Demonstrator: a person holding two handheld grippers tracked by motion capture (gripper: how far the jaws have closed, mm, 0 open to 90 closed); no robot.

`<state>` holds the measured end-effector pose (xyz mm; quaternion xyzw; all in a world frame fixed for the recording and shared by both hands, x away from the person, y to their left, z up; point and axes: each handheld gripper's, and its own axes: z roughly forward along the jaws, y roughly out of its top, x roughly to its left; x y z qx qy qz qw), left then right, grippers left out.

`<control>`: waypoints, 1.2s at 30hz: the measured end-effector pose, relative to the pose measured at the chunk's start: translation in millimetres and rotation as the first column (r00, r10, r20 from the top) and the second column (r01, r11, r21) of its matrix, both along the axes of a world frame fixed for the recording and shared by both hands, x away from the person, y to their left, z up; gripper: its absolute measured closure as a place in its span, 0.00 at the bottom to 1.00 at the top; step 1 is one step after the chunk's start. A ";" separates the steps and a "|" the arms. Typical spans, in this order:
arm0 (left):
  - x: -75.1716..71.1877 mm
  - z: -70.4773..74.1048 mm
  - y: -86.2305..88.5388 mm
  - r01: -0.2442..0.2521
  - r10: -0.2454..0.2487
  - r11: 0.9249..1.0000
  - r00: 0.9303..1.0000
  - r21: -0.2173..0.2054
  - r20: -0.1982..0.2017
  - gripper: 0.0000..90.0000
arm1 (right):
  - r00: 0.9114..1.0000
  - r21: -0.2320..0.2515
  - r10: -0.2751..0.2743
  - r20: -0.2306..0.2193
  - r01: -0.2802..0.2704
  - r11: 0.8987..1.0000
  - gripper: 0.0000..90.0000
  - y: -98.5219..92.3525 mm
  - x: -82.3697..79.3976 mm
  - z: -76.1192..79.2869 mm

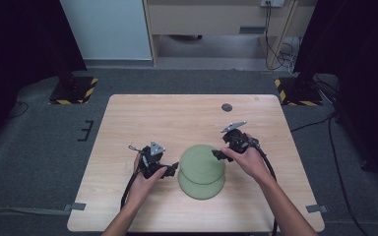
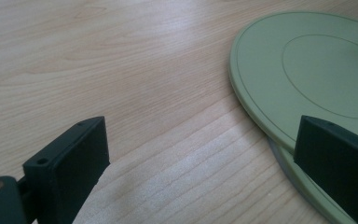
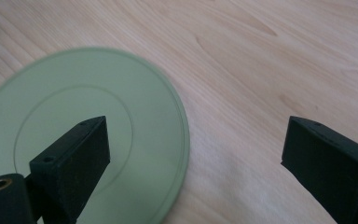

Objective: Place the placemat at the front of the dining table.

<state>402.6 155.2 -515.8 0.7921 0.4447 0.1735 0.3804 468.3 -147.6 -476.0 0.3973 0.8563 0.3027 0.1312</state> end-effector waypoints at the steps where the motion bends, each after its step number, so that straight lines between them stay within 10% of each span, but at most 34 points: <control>1: 0.6 0.1 0.7 0.001 -0.001 1.000 1.000 -0.009 -0.001 0.03 | 1.000 0.003 0.007 0.000 -0.007 1.000 0.08 1.8 3.6 0.5; 13: 2.8 1.4 0.4 0.031 -0.031 1.000 0.999 0.001 -0.012 0.03 | 0.996 -0.004 0.074 -0.043 -0.074 0.997 0.15 28.8 28.6 -0.7; 24: 1.5 -2.2 -7.2 0.058 -0.057 0.998 0.998 0.017 -0.021 0.03 | 0.985 -0.006 0.119 -0.124 -0.120 0.993 0.14 34.4 27.8 -9.5; 36: -4.2 -3.0 -18.4 0.059 -0.059 0.995 0.998 0.077 -0.002 0.03 | 0.988 -0.017 0.106 -0.112 -0.108 0.994 0.11 35.9 19.4 -18.9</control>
